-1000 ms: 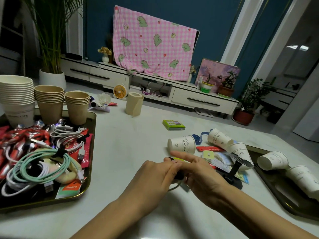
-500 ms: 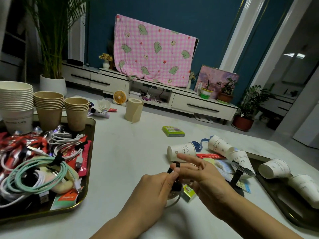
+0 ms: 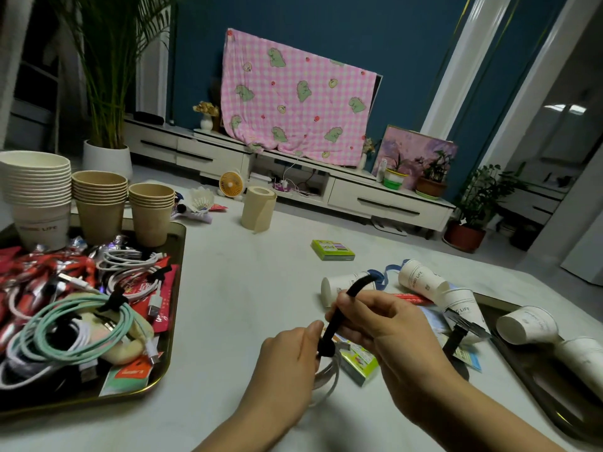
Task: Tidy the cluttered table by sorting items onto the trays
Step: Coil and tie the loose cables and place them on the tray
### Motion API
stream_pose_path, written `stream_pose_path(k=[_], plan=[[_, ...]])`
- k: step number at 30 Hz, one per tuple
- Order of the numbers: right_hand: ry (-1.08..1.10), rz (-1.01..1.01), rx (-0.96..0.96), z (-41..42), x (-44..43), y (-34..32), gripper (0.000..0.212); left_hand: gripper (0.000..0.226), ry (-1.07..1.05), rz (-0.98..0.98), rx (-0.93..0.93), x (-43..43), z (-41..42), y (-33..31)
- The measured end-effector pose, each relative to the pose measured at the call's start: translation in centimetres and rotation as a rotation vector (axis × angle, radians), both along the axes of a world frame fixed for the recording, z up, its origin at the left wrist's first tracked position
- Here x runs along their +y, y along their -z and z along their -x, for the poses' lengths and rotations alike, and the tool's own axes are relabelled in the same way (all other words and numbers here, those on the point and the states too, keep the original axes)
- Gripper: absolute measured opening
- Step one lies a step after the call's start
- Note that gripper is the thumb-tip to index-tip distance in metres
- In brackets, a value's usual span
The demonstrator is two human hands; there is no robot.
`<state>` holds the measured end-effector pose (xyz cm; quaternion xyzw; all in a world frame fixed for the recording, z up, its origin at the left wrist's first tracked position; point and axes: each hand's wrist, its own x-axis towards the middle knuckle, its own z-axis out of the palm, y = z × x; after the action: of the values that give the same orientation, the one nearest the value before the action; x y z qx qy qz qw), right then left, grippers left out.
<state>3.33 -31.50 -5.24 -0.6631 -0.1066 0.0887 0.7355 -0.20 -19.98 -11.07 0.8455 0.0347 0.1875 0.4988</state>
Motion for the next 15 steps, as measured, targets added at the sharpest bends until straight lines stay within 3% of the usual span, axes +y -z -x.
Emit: stream_pose_path(k=[3, 7, 10, 15], plan=[[0.032, -0.009, 0.03, 0.5, 0.8, 0.5, 0.009, 0.05, -0.014, 0.01, 0.034, -0.4, 0.2, 0.0], [0.016, 0.023, -0.009, 0.8, 0.8, 0.8, 0.021, 0.049, -0.039, 0.052, 0.065, -0.8, 0.0, 0.3], [-0.053, 0.027, -0.041, 1.3, 1.1, 1.2, 0.009, 0.051, -0.109, 0.091, 0.02, 0.2, -0.3, -0.1], [-0.141, 0.164, -0.145, 1.9, 0.9, 1.8, 0.025, 0.05, -0.144, 0.172, 0.004, 1.8, -0.7, -1.1]])
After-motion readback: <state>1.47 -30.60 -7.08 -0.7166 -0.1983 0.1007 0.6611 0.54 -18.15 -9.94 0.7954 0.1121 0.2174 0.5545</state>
